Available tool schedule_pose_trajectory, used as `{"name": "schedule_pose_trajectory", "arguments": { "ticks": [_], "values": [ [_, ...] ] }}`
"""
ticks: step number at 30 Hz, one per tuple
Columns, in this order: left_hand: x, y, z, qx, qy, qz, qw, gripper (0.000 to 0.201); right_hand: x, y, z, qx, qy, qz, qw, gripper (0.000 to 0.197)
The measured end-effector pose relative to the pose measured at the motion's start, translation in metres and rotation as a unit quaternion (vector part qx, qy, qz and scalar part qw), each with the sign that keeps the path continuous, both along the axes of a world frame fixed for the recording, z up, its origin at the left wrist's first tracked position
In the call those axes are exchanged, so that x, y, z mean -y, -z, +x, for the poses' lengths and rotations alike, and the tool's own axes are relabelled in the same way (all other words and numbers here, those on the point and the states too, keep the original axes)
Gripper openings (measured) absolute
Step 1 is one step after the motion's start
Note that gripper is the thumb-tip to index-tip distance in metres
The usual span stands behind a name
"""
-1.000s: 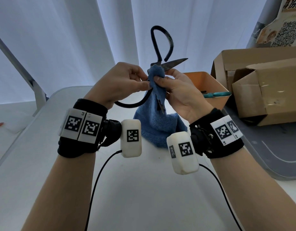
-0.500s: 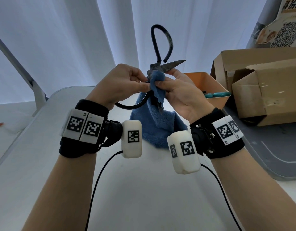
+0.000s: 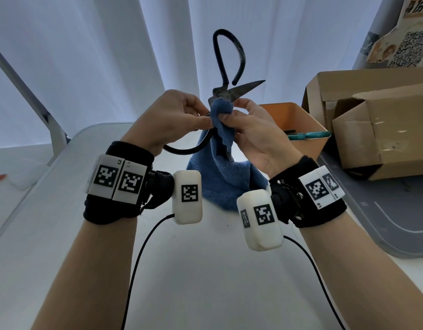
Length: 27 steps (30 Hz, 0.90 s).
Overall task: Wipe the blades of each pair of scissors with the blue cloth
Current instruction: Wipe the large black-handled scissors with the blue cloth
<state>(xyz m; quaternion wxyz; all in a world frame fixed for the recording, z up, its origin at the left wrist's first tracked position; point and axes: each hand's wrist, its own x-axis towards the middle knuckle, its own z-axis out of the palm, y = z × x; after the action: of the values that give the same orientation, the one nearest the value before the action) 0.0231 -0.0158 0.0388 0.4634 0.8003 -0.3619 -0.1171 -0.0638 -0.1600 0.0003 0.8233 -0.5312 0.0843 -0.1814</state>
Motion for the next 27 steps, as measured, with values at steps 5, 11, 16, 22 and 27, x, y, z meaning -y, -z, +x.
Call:
{"name": "schedule_pose_trajectory", "arguments": {
  "ticks": [5, 11, 16, 22, 27],
  "values": [
    [-0.0004, -0.0022, -0.0023, -0.013, 0.001, -0.003, 1.0, 0.013, 0.0027, -0.0004, -0.0017, -0.01, -0.007, -0.017, 1.0, 0.026],
    [-0.0029, -0.0051, -0.0064, -0.02, 0.003, -0.01, 1.0, 0.015, -0.0002, 0.0014, 0.0011, -0.01, 0.004, -0.02, 1.0, 0.027],
    [-0.0024, -0.0055, -0.0076, -0.025, -0.003, -0.015, 1.0, 0.014, 0.0059, -0.0006, -0.0017, -0.013, -0.026, -0.031, 0.999, 0.041],
    [-0.0017, -0.0051, -0.0048, -0.027, -0.024, -0.031, 0.999, 0.018, -0.0002, 0.0021, 0.002, -0.016, 0.004, -0.05, 0.999, 0.027],
    [-0.005, -0.0061, -0.003, -0.032, -0.027, -0.029, 0.999, 0.016, 0.0031, 0.0029, 0.0023, -0.001, -0.032, -0.056, 0.998, 0.039]
  ]
}}
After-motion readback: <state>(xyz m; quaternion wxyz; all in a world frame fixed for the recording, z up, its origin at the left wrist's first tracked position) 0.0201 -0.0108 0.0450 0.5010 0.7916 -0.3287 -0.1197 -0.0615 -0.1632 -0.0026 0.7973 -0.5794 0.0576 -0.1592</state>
